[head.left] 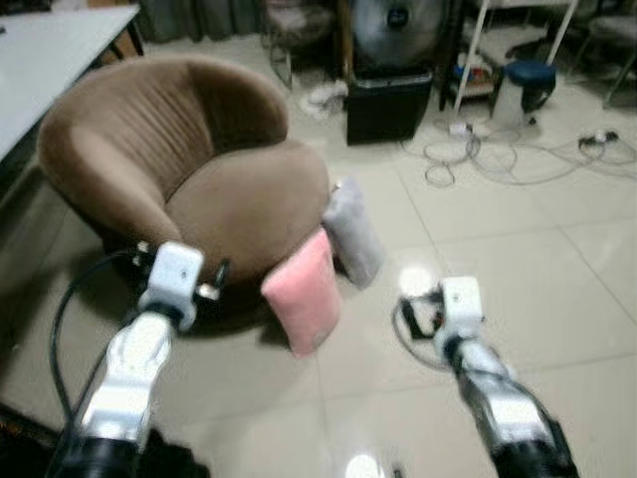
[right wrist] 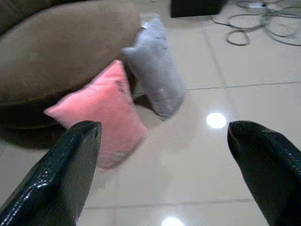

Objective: Move the pillow to the sofa from floor

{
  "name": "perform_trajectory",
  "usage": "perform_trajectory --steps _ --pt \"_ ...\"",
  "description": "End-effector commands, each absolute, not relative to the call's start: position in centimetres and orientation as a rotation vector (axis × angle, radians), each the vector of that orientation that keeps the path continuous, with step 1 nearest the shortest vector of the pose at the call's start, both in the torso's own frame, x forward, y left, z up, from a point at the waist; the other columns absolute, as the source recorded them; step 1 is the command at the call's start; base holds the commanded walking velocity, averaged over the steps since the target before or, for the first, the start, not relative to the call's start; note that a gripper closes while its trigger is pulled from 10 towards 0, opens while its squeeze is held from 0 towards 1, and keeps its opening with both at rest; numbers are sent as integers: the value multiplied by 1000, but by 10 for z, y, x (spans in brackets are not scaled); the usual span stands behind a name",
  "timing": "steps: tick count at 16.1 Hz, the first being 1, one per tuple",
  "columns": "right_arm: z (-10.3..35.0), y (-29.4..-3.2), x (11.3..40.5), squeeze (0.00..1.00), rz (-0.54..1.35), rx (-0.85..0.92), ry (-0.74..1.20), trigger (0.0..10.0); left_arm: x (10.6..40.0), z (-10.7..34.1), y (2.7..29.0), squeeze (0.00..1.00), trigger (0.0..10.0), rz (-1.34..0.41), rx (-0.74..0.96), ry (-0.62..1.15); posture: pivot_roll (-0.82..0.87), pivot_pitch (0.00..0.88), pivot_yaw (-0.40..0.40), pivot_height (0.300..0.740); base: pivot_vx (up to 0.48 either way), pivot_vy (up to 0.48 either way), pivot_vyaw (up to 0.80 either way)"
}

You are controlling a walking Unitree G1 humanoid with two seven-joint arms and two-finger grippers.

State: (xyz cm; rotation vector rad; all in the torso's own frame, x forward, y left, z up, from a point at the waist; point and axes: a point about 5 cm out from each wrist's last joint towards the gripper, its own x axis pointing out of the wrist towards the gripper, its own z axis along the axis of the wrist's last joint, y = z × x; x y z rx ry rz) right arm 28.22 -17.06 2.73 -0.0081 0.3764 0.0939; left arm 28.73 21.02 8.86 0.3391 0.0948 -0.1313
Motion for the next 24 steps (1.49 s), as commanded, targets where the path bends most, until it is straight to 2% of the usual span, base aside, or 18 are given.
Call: perform_trajectory --steps 1,6,9,16,22,24 --pt "28 -169 283 0 90 3 371 10000 288 92 214 0 10000 -126 347 83 69 0 67 740 0 0 0" --pt "28 -168 284 0 93 20 373 10000 288 92 217 0 10000 -116 339 87 71 0 62 740 0 0 0" --pt "29 -168 285 0 98 15 373 10000 288 91 217 0 10000 -124 333 83 69 0 62 740 287 0 -673" --pt "26 -161 288 0 155 -65 391 10000 282 82 221 0 10000 -131 343 114 74 0 59 740 311 0 0" --pt "18 -159 286 0 227 -160 433 10000 266 61 229 0 10000 -126 339 190 86 0 43 740 314 0 0" --pt "15 -156 287 0 264 -183 438 10000 264 59 229 0 10000 -124 338 193 90 0 39 740 313 0 691"
